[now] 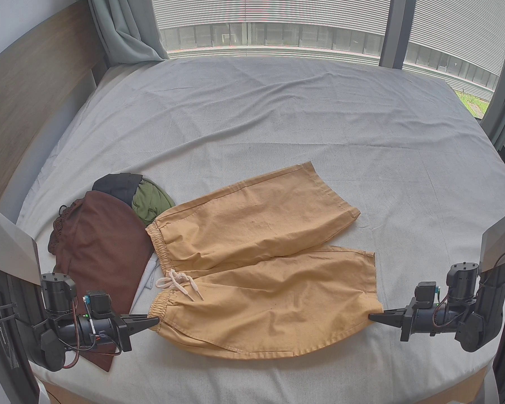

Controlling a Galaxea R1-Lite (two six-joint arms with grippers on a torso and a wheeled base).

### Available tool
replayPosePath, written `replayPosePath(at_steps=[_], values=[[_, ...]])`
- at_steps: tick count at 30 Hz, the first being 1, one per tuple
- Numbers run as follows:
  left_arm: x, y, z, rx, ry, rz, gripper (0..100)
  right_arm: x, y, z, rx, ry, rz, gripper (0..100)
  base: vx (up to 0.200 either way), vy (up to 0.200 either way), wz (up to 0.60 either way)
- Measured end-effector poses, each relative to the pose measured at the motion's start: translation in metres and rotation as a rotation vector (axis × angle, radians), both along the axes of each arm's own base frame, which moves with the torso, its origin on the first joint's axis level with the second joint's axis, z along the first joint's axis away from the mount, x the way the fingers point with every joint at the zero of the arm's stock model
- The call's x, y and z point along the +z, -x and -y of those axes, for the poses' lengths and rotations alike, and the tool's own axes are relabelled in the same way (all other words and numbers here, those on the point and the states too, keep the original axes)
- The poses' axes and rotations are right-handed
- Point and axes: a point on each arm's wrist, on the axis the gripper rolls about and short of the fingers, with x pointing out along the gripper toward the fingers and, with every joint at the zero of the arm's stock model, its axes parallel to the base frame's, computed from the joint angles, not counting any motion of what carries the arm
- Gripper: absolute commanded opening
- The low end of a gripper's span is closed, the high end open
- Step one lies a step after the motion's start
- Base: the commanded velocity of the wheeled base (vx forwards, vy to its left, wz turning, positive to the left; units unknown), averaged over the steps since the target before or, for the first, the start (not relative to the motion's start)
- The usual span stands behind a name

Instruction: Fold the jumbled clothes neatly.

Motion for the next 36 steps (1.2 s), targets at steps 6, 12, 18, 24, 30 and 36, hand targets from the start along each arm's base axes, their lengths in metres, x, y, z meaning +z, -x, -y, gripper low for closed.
replayPosePath(at_steps=[6,12,18,24,30,36], values=[[0.001,-0.003,0.0,0.006,0.008,0.004,0,0.005,-0.001,0.0,0.009,-0.012,0.02,0,0.0,0.0,0.0],[0.004,-0.006,0.001,0.023,0.029,-0.003,0,0.012,-0.002,0.0,0.012,-0.03,0.036,0,0.0,0.0,0.0],[0.011,-0.012,0.004,0.052,0.071,-0.016,0,0.022,-0.002,0.0,0.009,-0.056,0.05,0,0.0,0.0,0.0],[0.018,-0.018,0.007,0.072,0.088,0.002,0,0.033,-0.003,-0.001,0.007,-0.075,0.083,0,0.0,0.0,0.0],[0.021,-0.022,0.007,0.079,0.099,0.015,0,0.044,-0.002,-0.001,0.013,-0.094,0.111,0,0.0,0.0,0.0],[0.023,-0.026,0.007,0.112,0.099,0.024,0,0.053,-0.001,-0.001,0.014,-0.107,0.139,0,0.0,0.0,0.0]])
